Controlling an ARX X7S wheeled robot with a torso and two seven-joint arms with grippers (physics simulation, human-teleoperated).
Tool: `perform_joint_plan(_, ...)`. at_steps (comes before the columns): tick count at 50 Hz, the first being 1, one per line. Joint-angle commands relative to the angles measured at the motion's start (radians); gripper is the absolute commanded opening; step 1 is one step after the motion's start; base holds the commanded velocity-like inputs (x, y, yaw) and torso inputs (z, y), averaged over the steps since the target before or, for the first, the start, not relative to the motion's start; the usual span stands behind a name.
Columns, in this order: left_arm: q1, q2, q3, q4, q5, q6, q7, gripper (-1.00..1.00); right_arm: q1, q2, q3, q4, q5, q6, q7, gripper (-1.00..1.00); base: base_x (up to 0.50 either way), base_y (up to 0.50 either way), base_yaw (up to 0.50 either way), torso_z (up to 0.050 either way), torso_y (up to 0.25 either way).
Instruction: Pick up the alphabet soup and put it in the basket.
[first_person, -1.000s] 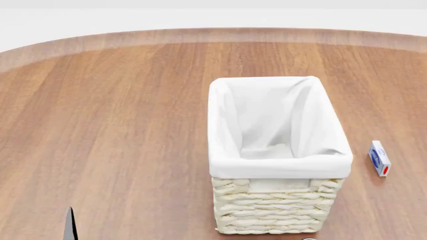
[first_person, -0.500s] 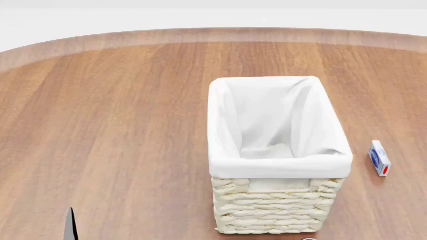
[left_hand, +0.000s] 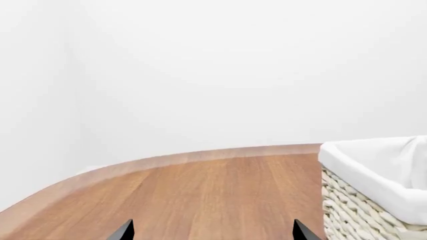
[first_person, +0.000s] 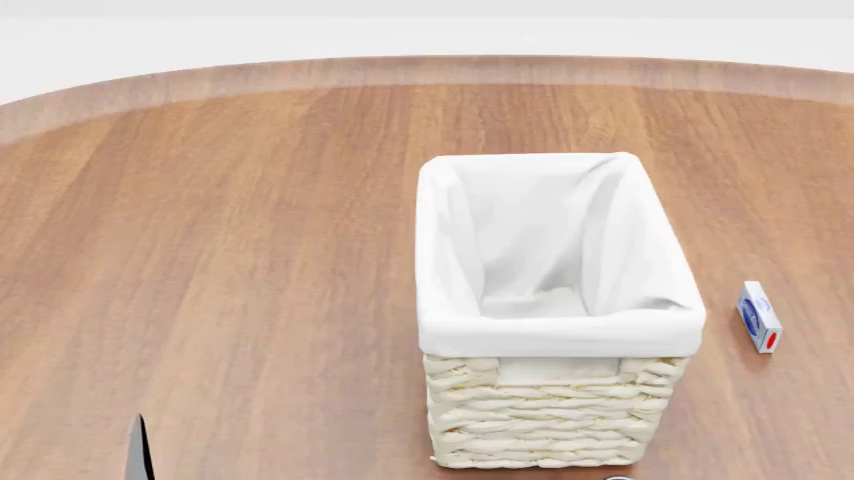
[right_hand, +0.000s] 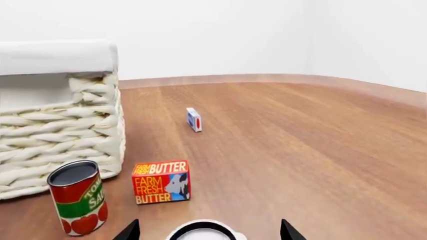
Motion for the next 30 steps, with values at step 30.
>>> perform_joint_plan(30, -0.005, -0.019, 0.012, -0.005, -0.016, 0.006, -0.018, 1.00, 0.143, 0.004, -0.036, 0.226, -0.036, -0.066, 0.002, 1.00, 0.00, 0.00, 0.00, 0.000, 0.000)
